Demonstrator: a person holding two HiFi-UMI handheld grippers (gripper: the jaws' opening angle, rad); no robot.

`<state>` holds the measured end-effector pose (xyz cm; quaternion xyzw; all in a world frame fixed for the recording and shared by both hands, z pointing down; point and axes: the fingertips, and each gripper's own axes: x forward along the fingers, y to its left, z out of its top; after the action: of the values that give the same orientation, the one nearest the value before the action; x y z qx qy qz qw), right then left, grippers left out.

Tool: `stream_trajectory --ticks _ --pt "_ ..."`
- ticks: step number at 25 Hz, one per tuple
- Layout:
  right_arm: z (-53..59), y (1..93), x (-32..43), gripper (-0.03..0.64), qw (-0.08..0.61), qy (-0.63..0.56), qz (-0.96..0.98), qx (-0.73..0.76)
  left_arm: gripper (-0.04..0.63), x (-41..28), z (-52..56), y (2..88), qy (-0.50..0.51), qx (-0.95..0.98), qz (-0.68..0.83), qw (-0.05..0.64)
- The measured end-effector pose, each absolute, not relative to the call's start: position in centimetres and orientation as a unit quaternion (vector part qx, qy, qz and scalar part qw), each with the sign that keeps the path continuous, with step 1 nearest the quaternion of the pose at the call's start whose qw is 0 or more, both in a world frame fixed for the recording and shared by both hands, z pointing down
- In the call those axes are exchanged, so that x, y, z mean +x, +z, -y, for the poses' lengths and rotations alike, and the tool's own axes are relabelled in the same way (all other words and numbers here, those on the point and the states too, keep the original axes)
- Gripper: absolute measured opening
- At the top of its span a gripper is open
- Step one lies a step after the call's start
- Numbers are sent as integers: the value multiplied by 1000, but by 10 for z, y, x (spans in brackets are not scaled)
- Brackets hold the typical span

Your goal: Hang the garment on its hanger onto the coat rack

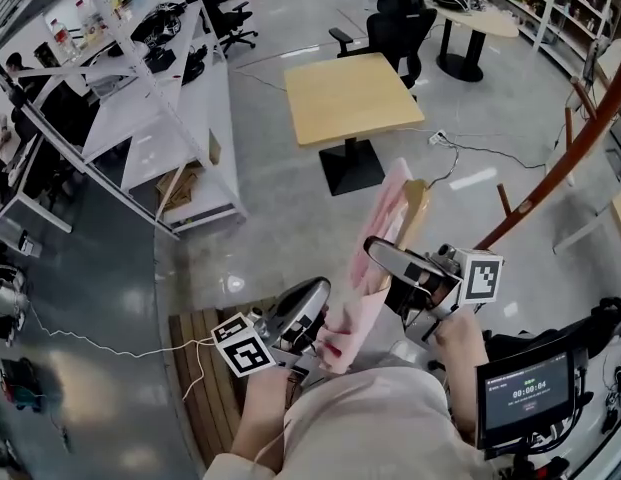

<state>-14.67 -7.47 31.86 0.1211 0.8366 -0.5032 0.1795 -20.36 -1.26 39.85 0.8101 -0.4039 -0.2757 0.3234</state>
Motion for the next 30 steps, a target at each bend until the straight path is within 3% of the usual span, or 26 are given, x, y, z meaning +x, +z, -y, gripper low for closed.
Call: stream_trajectory --ticks 17,30 --pt "112 308 -108 64 173 -495 -843 119 6 -149 61 387 -265 823 381 329" --pt "140 268 -86 66 186 -451 -865 118 6 -123 99 338 -266 860 333 279"
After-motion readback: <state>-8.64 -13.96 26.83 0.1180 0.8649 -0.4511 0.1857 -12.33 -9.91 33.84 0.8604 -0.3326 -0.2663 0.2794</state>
